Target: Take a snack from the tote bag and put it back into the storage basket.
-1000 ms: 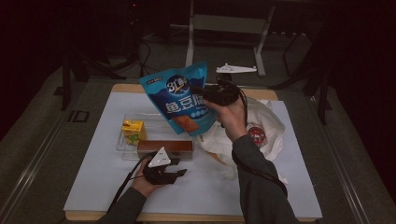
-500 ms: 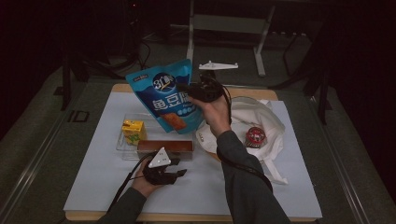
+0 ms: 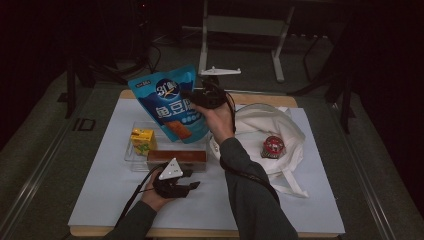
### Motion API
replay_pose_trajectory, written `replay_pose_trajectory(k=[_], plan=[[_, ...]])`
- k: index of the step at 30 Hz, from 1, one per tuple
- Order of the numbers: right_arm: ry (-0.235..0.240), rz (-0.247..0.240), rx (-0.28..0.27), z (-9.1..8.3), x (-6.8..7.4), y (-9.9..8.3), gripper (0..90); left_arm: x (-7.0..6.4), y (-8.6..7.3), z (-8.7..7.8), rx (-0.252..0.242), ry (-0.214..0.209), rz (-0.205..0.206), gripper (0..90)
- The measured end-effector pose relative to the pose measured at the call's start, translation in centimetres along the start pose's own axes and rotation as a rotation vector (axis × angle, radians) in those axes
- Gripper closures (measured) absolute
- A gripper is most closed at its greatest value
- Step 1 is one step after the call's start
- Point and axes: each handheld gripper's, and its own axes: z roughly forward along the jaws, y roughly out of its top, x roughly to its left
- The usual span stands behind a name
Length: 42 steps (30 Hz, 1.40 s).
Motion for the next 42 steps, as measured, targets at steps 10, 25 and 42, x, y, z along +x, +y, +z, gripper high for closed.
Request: replay_pose_trajectory(k=[10, 25, 42], plan=[[-0.027, 0.042, 0.008, 1.8, -0.4, -1.0, 88.6, 0.0, 0.0, 0.0, -0.005, 0.0, -0.002, 47.8], [-0.017, 0.014, 0.066, 4.3, 0.6, -2.5, 87.1, -0.1, 0.0, -0.1, -0.009, 0.001, 0.002, 47.9], [-0.014, -0.011, 0.135, 0.4, -2.8, -5.0, 80.6, -0.1, 0.0, 0.0, -0.002, 0.009, 0.002, 47.9]])
